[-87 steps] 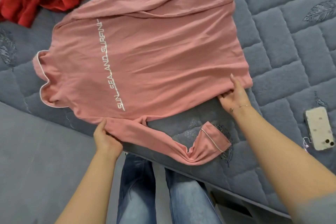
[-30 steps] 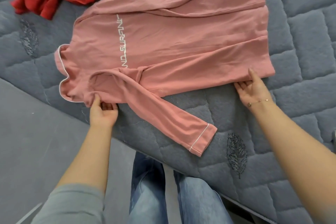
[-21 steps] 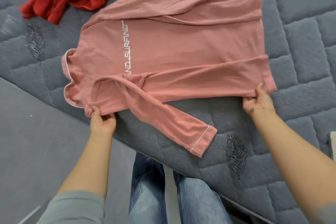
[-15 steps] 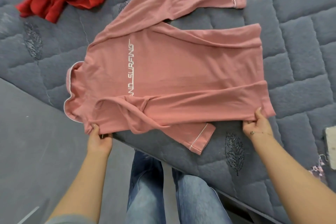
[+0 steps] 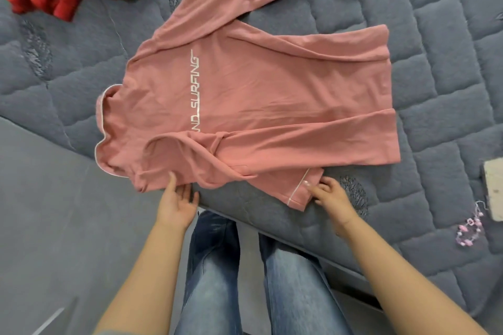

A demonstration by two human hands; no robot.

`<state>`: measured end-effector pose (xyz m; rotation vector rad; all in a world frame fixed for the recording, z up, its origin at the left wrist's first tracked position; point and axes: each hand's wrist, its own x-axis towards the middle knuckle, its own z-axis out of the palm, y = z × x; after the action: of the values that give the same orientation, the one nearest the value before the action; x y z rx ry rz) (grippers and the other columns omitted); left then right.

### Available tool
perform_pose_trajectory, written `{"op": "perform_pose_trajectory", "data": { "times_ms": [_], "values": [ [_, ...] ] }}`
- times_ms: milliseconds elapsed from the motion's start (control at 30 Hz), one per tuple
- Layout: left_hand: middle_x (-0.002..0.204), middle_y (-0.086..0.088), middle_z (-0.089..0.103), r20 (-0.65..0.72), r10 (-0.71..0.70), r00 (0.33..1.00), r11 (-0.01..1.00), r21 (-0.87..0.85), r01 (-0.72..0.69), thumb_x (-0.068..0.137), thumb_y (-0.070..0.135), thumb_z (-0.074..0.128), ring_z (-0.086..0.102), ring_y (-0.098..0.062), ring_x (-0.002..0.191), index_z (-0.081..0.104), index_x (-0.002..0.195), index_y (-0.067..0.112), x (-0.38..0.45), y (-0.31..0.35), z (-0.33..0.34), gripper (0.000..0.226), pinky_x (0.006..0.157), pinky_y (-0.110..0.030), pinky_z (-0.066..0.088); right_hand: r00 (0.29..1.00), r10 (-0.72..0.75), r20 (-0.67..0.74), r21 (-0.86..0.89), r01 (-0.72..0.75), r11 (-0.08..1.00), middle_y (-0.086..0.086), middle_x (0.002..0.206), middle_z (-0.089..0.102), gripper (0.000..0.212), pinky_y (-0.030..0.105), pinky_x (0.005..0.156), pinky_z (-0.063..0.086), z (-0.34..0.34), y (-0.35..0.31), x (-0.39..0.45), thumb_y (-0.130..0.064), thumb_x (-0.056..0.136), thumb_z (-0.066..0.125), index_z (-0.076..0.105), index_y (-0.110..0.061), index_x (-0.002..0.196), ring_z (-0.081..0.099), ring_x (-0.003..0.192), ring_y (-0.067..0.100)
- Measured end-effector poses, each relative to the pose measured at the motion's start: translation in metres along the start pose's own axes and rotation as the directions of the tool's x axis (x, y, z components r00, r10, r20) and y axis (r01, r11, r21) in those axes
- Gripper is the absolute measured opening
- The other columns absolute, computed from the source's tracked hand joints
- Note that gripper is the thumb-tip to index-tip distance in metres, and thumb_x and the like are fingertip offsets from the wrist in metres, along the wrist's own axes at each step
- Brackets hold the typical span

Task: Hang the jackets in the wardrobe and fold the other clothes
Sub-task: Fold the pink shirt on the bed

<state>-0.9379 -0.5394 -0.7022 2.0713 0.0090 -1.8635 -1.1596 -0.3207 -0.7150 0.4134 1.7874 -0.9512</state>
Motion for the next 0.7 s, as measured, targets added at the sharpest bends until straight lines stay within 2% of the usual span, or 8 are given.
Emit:
{"op": "perform_pose_trajectory", "data": {
  "times_ms": [100,167,200,267,367,467,567,700],
  "values": [
    [0.133,0.002,0.056,-0.146,-0.018,0.989,0.99,0.138,0.038,0.096,0.033,0.058,0.05,-0.012,0.126,0.057,0.128,0.016,-0.01,-0.015,0.007,0.036,0.101,-0.031,0.039,1.0,0.007,0.019,0.015,-0.007,1.0,0.0,0.097,0.066,0.019,0.014,0.067,0.049,0.037,0.003,-0.015,-0.014,0.09,0.067,0.06,-0.013,0.108,0.062,0.086,0.011],
    [0.114,-0.003,0.065,-0.27,0.172,0.947,0.963,0.248,-0.104,0.093,0.025,0.064,0.061,-0.011,0.095,0.062,0.115,0.013,-0.018,-0.021,0.01,0.025,0.08,-0.027,0.046,0.998,0.035,-0.045,0.183,-0.026,0.983,0.005,0.093,0.066,0.014,0.023,0.071,0.049,0.051,0.005,-0.031,-0.006,0.092,0.059,0.065,-0.005,0.105,0.059,0.087,0.018],
    [0.1,-0.004,0.065,-0.273,0.306,0.912,0.927,0.305,-0.22,0.091,0.023,0.066,0.059,-0.009,0.08,0.062,0.105,0.013,-0.021,-0.02,0.013,0.018,0.072,-0.026,0.046,0.996,0.064,-0.064,0.284,-0.043,0.958,0.007,0.091,0.065,0.016,0.029,0.072,0.048,0.053,0.006,-0.044,-0.002,0.091,0.055,0.065,-0.004,0.104,0.058,0.085,0.019],
    [0.092,-0.003,0.063,-0.165,0.433,0.886,0.865,0.354,-0.356,0.09,0.024,0.067,0.058,-0.01,0.075,0.06,0.098,0.014,-0.028,-0.011,0.02,0.015,0.067,-0.024,0.047,0.995,0.099,-0.032,0.427,-0.076,0.901,0.009,0.088,0.064,0.022,0.032,0.068,0.049,0.048,0.005,-0.074,0.001,0.087,0.049,0.067,-0.008,0.098,0.059,0.078,0.021],
    [0.111,-0.002,0.063,0.022,0.239,0.971,0.929,0.286,-0.235,0.09,0.04,0.066,0.06,-0.016,0.1,0.059,0.119,0.011,-0.03,0.015,0.032,0.042,0.078,-0.027,0.049,0.99,0.087,0.116,0.492,-0.133,0.86,0.01,0.08,0.071,0.028,0.035,0.06,0.057,0.028,-0.011,-0.116,-0.002,0.075,0.05,0.074,-0.008,0.089,0.068,0.068,0.023],
    [0.12,-0.005,0.055,0.141,-0.023,0.99,0.956,0.293,-0.02,0.088,0.05,0.063,0.054,-0.02,0.117,0.051,0.132,0.011,-0.027,0.04,0.043,0.061,0.097,-0.033,0.044,0.972,-0.015,0.234,0.554,-0.121,0.824,0.009,0.081,0.075,0.032,0.037,0.055,0.058,0.011,-0.044,-0.138,-0.009,0.065,0.051,0.08,-0.011,0.079,0.073,0.069,0.024],
    [0.117,-0.003,0.06,0.125,-0.174,0.977,0.937,0.326,0.125,0.078,0.062,0.066,0.056,-0.02,0.116,0.057,0.121,0.013,-0.025,0.059,0.052,0.065,0.105,-0.04,0.04,0.94,-0.215,0.267,0.638,-0.005,0.77,0.007,0.09,0.075,0.038,0.039,0.069,0.06,0.002,-0.089,-0.143,-0.011,0.068,0.045,0.08,-0.012,0.085,0.073,0.081,0.023],
    [0.096,-0.005,0.062,0.069,-0.238,0.969,0.931,0.3,0.208,0.07,0.077,0.059,0.06,-0.023,0.108,0.057,0.09,0.012,-0.02,0.076,0.059,0.068,0.106,-0.046,0.035,0.792,-0.458,0.404,0.567,0.175,0.805,0.007,0.102,0.072,0.041,0.039,0.085,0.056,0.002,-0.161,-0.143,-0.012,0.07,0.049,0.075,-0.01,0.102,0.069,0.096,0.023]
  ]
}}
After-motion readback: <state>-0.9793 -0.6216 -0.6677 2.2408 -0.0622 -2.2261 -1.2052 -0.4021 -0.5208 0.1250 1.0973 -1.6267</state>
